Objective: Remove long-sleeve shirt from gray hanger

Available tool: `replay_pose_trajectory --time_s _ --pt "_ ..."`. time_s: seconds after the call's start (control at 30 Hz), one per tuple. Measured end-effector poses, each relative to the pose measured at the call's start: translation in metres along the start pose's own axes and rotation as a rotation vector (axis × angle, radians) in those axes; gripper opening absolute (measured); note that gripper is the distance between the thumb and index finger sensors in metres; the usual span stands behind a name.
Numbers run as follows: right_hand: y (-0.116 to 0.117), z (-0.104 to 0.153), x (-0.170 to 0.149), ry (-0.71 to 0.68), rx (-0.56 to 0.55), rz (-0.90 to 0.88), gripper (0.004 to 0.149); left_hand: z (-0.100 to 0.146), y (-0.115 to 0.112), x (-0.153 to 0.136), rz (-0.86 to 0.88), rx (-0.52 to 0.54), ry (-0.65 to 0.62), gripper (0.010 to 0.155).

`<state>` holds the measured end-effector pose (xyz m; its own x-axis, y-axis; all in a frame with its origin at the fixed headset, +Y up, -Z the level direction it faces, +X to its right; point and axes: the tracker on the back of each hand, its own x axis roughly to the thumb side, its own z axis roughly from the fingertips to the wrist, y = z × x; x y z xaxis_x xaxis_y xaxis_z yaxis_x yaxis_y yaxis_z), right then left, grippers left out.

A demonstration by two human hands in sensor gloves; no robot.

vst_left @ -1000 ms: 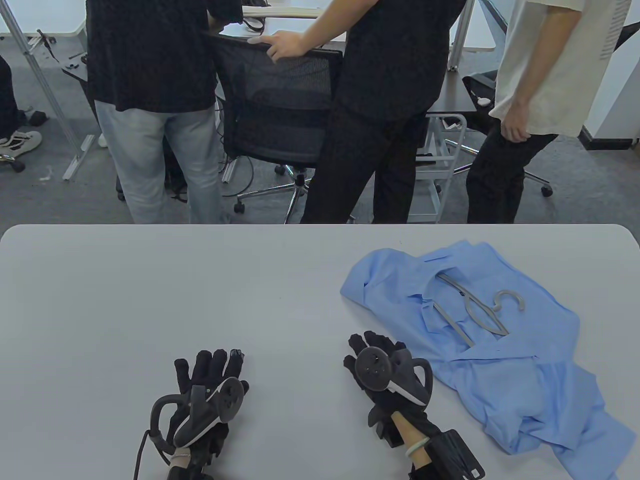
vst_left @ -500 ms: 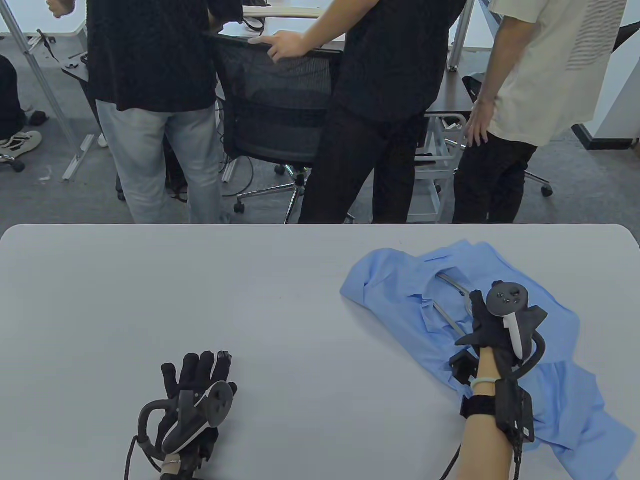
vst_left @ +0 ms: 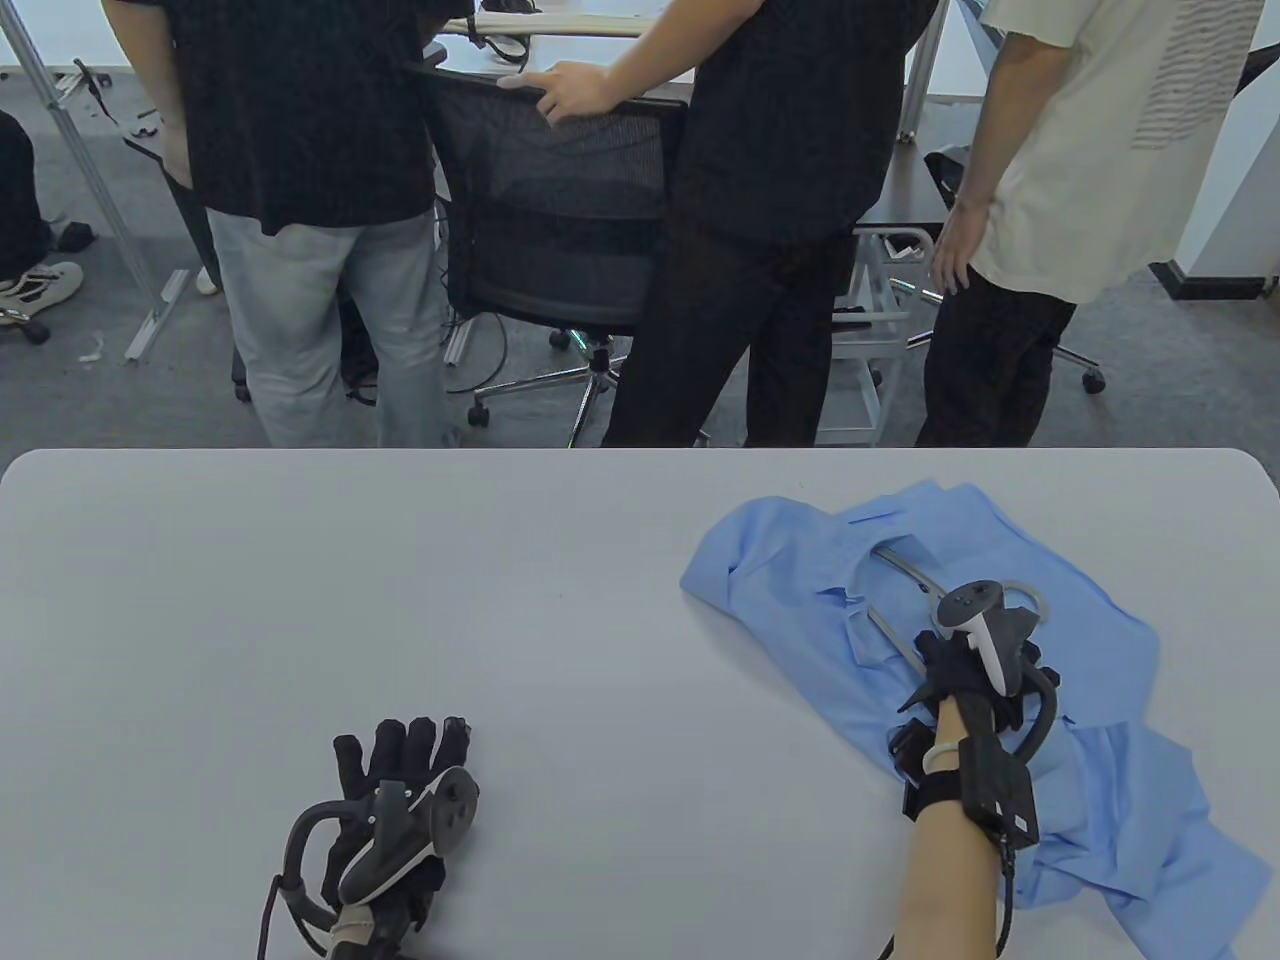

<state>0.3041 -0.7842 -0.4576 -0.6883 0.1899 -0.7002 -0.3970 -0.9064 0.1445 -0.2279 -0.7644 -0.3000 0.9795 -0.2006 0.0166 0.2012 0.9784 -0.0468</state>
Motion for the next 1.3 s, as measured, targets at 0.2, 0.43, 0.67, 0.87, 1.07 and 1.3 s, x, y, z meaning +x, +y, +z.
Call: replay_pose_trajectory --time_s 0.2,0.43,0.67,0.87,1.07,1.3 --pt "-0.005 0.015 0.01 -0.055 -0.114 0.11 0.076 -0.001 0.0 0.002 0.02 0.014 -0.004 0.063" --pt "-0.012 0.066 0.03 -0.352 -0.384 0.169 0.078 -0.002 0.004 0.001 0.047 0.038 0.006 0.063" --pt "-0.002 0.155 0.072 -0.779 -0.653 0.296 0.078 0.004 0.024 0.004 0.106 0.132 -0.006 0.065" --pt "0.025 0.238 0.109 -1.032 -0.771 0.384 0.079 0.013 0.049 0.004 0.252 0.254 -0.019 0.072" --pt "0.048 0.311 0.136 -1.242 -0.758 0.325 0.079 0.023 0.065 0.0 0.332 0.335 -0.04 0.085" --pt "0.062 0.375 0.156 -1.361 -0.766 0.306 0.079 0.035 0.076 -0.008 0.363 0.474 -0.027 0.097"
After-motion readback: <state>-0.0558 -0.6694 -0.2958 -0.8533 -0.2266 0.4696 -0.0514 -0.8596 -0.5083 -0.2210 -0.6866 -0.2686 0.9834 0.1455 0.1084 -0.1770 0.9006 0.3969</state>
